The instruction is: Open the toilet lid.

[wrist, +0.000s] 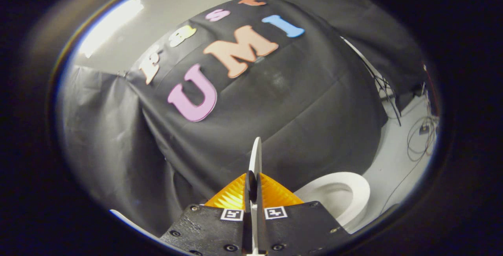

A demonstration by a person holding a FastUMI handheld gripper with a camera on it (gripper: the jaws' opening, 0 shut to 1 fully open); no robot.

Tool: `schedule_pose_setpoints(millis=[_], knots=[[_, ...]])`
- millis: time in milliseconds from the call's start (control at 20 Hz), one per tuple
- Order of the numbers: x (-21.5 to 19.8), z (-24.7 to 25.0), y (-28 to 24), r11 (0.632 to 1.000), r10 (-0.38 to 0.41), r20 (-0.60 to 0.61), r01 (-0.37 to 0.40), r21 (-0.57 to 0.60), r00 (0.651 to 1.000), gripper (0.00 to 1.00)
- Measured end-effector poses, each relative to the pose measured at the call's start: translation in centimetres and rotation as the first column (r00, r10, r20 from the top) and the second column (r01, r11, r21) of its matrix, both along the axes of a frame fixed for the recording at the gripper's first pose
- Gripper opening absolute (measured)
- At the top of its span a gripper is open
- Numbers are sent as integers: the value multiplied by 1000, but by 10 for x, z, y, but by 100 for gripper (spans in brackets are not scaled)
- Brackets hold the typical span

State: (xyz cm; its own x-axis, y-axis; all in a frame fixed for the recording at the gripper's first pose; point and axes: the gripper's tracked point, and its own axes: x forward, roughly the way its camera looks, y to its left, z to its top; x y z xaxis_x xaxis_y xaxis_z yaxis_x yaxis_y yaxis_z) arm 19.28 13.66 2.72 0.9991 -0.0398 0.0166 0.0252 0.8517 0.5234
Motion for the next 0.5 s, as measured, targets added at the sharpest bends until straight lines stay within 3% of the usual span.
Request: schedule_pose_setpoints(millis=[300, 500], knots=[[6, 26, 63, 985, 67, 16, -63, -162, 998, 5], [13, 39, 109, 955, 131, 24, -120, -271, 991, 5]])
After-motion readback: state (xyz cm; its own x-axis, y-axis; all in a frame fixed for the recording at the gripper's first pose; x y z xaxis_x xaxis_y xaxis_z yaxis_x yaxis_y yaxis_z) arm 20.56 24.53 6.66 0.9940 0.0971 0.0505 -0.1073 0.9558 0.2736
